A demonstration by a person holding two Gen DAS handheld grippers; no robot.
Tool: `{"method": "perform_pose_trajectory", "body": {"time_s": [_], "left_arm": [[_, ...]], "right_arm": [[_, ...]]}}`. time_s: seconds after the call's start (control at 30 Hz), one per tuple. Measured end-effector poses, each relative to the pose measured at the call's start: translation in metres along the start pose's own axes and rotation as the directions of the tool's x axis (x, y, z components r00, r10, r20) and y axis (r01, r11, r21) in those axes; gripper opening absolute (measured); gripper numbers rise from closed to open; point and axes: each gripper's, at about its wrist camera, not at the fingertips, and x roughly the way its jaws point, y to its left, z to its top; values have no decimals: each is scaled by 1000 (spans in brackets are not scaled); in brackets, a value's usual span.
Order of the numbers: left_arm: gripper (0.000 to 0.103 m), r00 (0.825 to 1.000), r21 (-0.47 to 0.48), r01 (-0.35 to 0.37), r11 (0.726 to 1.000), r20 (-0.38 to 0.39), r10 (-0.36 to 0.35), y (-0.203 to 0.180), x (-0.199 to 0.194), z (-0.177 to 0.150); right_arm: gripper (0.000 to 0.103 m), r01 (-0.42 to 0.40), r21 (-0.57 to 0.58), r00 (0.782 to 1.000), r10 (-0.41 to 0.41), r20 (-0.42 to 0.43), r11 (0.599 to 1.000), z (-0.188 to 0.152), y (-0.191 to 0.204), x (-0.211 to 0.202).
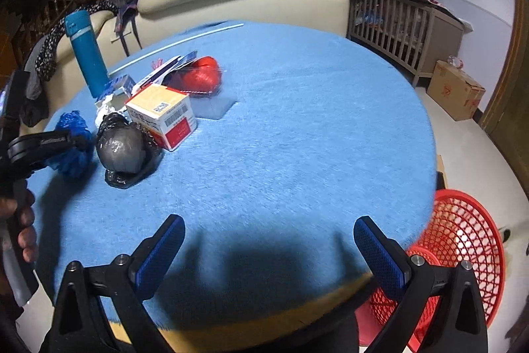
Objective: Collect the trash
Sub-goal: 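Grasp the blue plastic bag with the left gripper while the right grasps the black bag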
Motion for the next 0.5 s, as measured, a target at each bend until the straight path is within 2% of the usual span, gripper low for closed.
{"method": "perform_pose_trajectory", "body": {"time_s": [0.1,0.17,0.3,0.4,0.43,0.47,0.5], "left_arm": [[52,1000,5,-6,1000,19,6,9,-10,-4],[52,1000,6,-9,1000,17,8,14,-15,-5],[52,1000,2,-20,1000,9,20,24,-17,-5],[52,1000,-7,-21,1000,7,21,29,-21,-4],[52,1000,-11,-19,1000,6,19,30,-22,-4],[52,1000,-11,-19,1000,5,19,31,-23,-4],[52,1000,-9,-21,1000,5,21,31,-24,-4]], "right_arm": [[103,-43,-30,999,43,-7,999,12,16,7],[103,-100,-65,995,100,-1,993,25,34,8],[103,-249,-129,968,250,-6,960,55,68,11],[103,-345,-202,937,348,-20,917,75,98,16],[100,-381,-234,923,382,-45,894,81,111,22],[97,-383,-256,923,379,-66,888,85,121,30],[88,-378,-277,925,368,-90,883,86,130,38]]}}
